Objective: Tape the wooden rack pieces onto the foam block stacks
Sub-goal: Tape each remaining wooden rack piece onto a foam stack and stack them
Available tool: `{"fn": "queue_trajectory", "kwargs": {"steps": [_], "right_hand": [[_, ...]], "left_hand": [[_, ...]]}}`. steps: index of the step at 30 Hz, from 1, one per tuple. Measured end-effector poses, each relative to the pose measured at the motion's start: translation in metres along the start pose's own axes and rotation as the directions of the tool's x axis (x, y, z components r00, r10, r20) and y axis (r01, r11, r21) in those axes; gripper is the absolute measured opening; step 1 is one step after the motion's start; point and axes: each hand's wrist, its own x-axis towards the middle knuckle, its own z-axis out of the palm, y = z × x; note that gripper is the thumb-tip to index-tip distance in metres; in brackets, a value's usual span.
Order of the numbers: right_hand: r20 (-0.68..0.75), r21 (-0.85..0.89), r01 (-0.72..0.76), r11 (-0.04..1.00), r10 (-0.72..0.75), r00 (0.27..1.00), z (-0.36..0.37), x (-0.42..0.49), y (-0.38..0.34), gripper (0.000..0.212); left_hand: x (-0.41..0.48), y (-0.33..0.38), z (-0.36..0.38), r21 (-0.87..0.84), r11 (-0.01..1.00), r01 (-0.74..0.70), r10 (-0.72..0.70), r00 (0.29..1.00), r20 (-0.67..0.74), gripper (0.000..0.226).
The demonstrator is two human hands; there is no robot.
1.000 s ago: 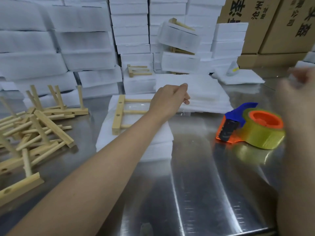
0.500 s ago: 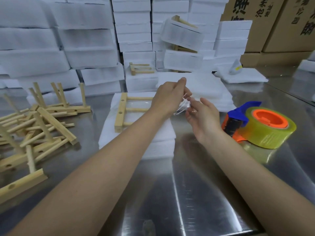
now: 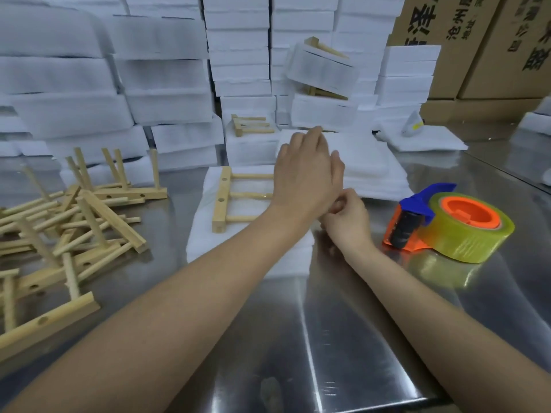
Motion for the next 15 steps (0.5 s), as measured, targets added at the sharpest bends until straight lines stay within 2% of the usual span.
{"fn": "queue_trajectory", "kwargs": {"steps": [2,4,6,8,10,12,14,15], "right_hand": [[0.062,-0.138,0.055,0.989,-0.047,0.997,0.003,-0.003,0.0,0.021],[0.11,-0.247,0.055,0.967,-0.028,0.994,0.006,-0.003,-0.002,0.022],[0.18,-0.401,0.075,0.913,-0.002,0.984,0.011,-0.003,-0.009,0.021],[0.242,-0.513,0.107,0.852,0.024,0.97,0.016,-0.002,-0.017,0.017],[0.256,-0.553,0.118,0.825,0.033,0.966,0.021,-0.002,-0.021,0.016],[0.251,-0.571,0.121,0.812,0.033,0.967,0.02,-0.003,-0.019,0.02],[0.252,-0.594,0.127,0.795,0.034,0.967,0.021,-0.003,-0.017,0.024],[0.256,-0.594,0.125,0.795,0.04,0.966,0.022,-0.004,-0.017,0.025]], "left_hand": [[-0.006,-0.008,-0.016,-0.112,0.994,-0.002,-0.003,0.999,-0.037,0.048],[-0.011,-0.038,-0.035,-0.299,0.949,0.104,-0.143,0.983,-0.112,0.048],[-0.022,-0.081,-0.048,-0.497,0.838,0.227,-0.327,0.937,-0.124,0.045],[-0.041,-0.121,-0.048,-0.527,0.744,0.41,-0.481,0.877,0.003,0.042],[-0.064,-0.144,-0.037,-0.548,0.618,0.564,-0.548,0.809,0.215,0.038],[-0.078,-0.145,-0.027,-0.642,0.426,0.638,-0.482,0.76,0.436,0.038],[-0.083,-0.143,-0.026,-0.734,0.227,0.64,-0.43,0.742,0.514,0.046],[-0.084,-0.142,-0.028,-0.758,0.135,0.638,-0.426,0.728,0.537,0.041]]}}
